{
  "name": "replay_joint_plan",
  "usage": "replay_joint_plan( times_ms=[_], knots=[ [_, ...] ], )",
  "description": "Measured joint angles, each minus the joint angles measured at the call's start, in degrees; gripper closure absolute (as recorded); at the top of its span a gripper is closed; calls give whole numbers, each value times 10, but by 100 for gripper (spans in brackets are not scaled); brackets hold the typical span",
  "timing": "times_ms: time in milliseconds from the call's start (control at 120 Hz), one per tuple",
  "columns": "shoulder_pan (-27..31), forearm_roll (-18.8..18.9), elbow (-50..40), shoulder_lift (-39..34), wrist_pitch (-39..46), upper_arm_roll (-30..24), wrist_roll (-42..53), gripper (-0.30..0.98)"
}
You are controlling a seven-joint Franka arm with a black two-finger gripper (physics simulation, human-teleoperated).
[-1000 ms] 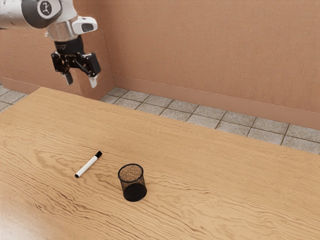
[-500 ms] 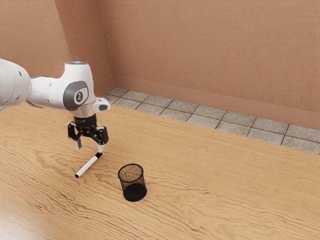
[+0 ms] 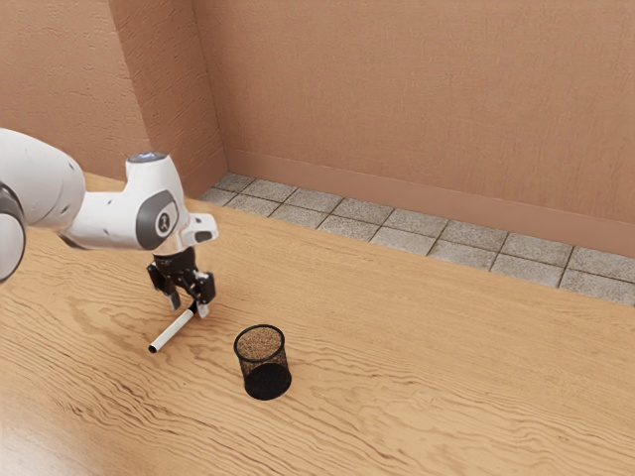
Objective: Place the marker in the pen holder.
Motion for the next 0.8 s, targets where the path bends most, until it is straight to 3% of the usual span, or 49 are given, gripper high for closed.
replay_joint_plan(
  times_ms=[200,408,800],
  knots=[
    [3,-4,13,13,8,-3,62,43],
    [3,-4,15,19,11,-5,109,56],
    [1,-14,16,13,11,-8,162,65]
  ],
)
